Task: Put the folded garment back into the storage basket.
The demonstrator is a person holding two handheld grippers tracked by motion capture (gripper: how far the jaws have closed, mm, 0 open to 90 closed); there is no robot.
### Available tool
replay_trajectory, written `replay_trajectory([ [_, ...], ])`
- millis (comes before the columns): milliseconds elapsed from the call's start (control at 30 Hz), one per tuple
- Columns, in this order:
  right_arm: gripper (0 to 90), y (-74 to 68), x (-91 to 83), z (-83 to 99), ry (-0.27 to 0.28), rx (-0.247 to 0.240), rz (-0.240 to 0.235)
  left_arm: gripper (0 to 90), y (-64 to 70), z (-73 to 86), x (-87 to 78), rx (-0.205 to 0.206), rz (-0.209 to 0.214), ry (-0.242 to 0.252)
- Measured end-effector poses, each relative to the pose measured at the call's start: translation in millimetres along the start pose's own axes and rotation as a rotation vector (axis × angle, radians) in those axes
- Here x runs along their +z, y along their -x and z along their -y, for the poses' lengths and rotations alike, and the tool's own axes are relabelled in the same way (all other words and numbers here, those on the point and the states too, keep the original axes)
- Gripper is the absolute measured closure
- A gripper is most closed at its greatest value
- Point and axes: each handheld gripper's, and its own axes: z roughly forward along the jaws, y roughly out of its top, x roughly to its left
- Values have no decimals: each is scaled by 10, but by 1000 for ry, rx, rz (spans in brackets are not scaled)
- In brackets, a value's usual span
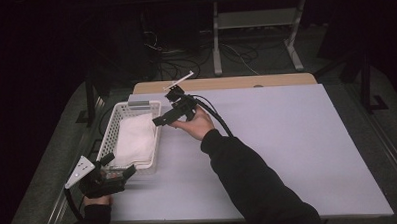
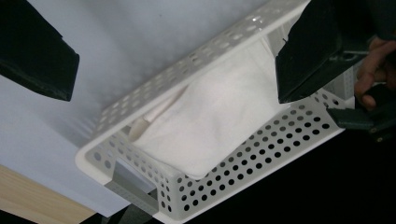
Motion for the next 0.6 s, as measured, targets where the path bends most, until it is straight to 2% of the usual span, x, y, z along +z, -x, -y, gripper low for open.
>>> replay_trajectory([
  [233,0,90,-143,79,14,-19,5,0,3,3,1,-3,2,-1],
  [600,0,251,-412,189,44,3,38,0,5,4,0,-2,-3,-5],
])
